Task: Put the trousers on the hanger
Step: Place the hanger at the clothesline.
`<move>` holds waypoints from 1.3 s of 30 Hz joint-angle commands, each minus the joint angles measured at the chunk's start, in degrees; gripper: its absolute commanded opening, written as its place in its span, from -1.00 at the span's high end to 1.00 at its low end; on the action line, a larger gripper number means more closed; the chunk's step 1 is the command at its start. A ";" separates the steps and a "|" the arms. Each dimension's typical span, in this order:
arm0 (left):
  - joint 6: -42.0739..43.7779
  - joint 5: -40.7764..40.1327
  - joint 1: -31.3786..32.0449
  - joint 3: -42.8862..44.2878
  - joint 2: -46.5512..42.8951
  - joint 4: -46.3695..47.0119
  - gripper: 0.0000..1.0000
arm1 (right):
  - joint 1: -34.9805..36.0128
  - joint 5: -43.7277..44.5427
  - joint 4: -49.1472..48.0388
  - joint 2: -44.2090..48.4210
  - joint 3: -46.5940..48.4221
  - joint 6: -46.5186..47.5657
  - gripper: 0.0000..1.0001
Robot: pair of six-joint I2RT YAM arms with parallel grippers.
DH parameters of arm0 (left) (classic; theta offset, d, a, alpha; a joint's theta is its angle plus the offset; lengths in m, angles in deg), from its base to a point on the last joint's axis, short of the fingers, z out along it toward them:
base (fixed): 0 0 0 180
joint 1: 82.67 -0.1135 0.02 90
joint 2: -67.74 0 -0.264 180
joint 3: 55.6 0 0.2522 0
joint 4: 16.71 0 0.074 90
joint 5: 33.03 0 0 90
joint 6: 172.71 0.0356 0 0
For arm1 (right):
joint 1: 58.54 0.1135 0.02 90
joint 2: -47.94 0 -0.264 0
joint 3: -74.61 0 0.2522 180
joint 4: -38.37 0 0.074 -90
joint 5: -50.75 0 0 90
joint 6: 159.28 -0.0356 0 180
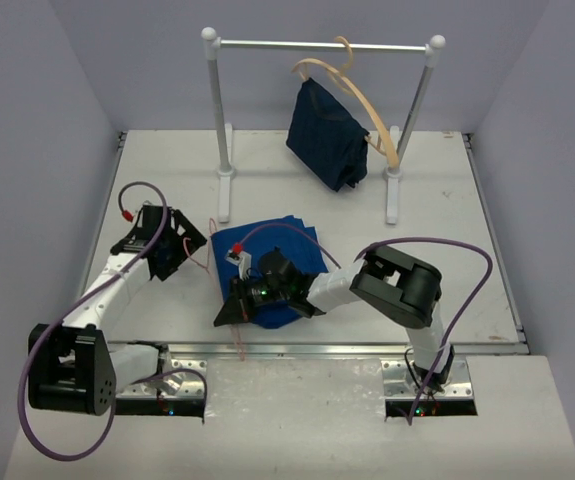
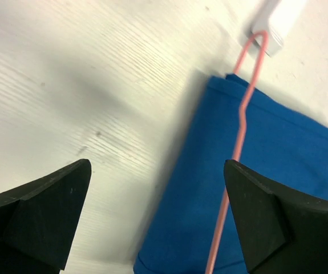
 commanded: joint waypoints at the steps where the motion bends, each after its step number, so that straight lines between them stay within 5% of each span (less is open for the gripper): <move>1: -3.20 -6.96 -2.47 3.13 0.11 -5.03 -1.00 | -0.32 -0.88 -6.14 -1.63 4.11 0.28 1.00; 13: -21.94 -21.63 -15.07 9.31 3.76 -25.30 -1.00 | -0.69 -3.72 -8.50 -5.64 9.79 -0.75 1.00; 20: -11.31 -13.09 -26.48 4.47 -6.13 -20.13 -1.00 | -0.70 -8.70 -13.78 -7.03 15.11 -4.99 1.00; 27: -0.44 -3.55 -27.02 2.66 -14.64 -14.90 -1.00 | -2.84 -9.91 -14.84 -1.14 18.49 -5.83 1.00; 32: 7.79 12.40 -27.06 -0.36 -17.10 -8.78 -1.00 | -5.58 -9.36 -14.84 3.70 19.12 -5.96 1.00; 39: 11.02 18.12 -27.02 -0.85 -15.89 -6.64 -1.00 | -8.89 -7.54 -12.43 10.39 20.03 -8.99 1.00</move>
